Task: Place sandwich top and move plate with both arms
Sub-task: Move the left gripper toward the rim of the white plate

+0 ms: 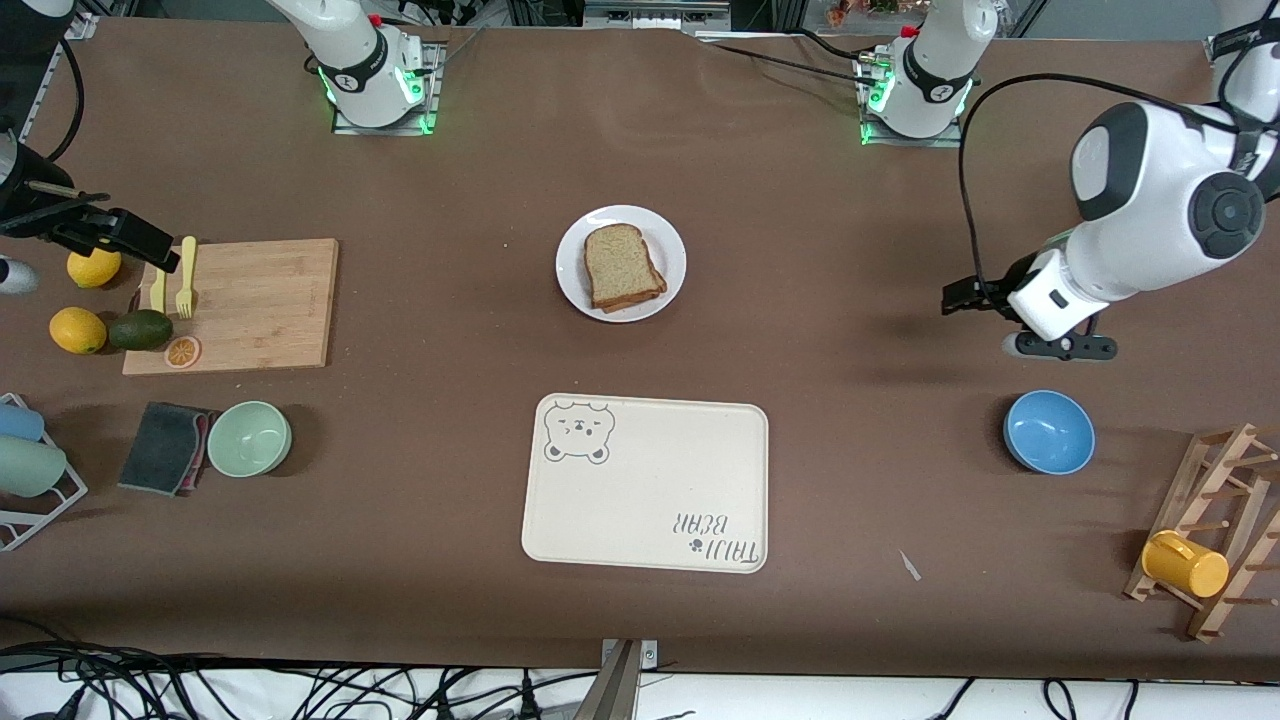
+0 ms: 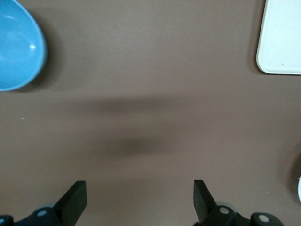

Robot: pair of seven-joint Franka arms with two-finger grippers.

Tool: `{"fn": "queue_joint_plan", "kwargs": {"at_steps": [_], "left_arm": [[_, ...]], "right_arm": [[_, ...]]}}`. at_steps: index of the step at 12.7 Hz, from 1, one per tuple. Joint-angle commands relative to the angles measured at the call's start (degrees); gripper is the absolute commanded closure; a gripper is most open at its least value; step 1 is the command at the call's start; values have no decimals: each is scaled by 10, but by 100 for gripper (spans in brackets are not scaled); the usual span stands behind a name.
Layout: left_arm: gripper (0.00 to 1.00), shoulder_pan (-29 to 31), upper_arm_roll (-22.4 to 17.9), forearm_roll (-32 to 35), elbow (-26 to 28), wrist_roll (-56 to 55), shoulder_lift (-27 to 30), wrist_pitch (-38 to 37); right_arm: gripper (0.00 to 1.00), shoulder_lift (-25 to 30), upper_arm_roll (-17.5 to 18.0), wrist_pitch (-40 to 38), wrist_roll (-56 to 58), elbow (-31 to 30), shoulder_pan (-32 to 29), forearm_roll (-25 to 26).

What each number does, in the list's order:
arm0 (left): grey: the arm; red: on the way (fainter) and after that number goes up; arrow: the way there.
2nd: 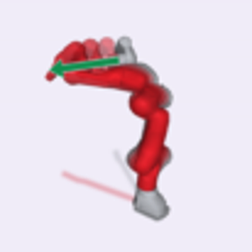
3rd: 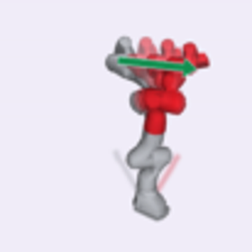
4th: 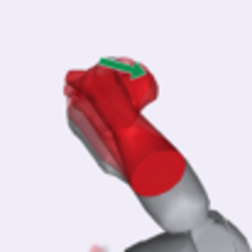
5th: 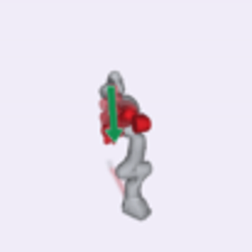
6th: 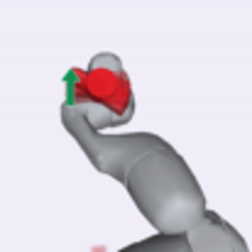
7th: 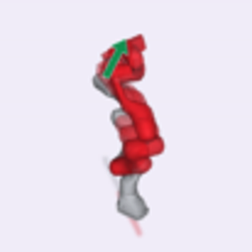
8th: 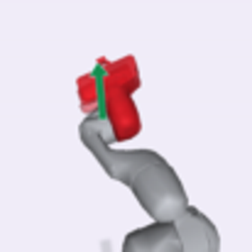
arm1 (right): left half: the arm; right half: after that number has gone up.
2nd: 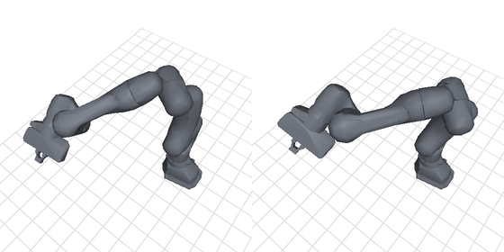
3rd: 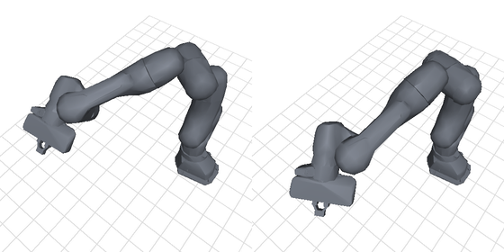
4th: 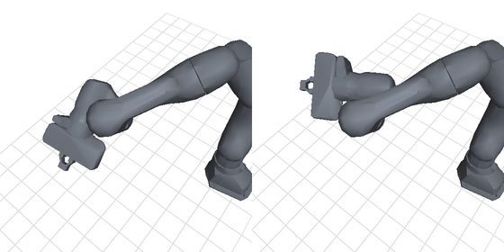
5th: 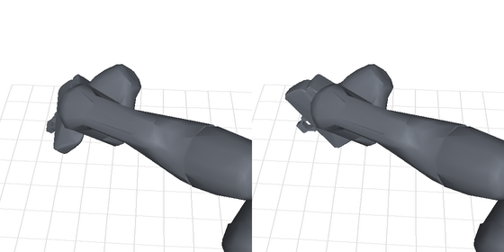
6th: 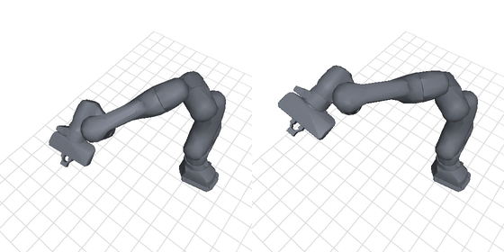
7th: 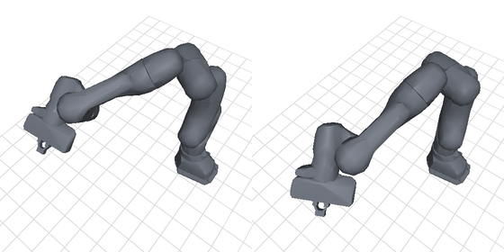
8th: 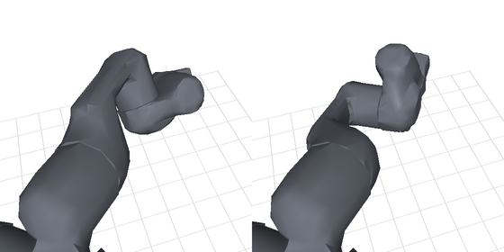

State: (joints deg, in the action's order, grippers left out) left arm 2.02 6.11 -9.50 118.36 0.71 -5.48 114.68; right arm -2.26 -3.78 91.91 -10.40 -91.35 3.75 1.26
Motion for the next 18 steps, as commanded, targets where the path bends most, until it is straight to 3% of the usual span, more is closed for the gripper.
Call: {"fn": "queue_joint_plan", "kwargs": {"at_steps": [1,3,5,7,10,13,18], "left_arm": [[0,1,20,-21,51,0,25,38],[0,3,55,-30,83,0,24,77],[0,3,71,-92,119,1,21,128],[0,3,89,-107,124,1,17,142],[0,3,104,-237,139,10,8,148],[0,-2,128,-284,146,34,-17,185],[0,-20,128,-549,157,246,-66,191]], "right_arm": [[0,-8,9,4,6,13,-12,-12],[0,-7,11,3,6,13,-11,-13],[0,-7,10,0,9,13,-12,-13],[0,-7,10,0,13,13,-12,-13],[0,-7,10,-1,14,13,-11,-13],[0,-7,10,2,18,13,-11,-12],[0,-5,10,-2,18,13,-12,-13]]}}
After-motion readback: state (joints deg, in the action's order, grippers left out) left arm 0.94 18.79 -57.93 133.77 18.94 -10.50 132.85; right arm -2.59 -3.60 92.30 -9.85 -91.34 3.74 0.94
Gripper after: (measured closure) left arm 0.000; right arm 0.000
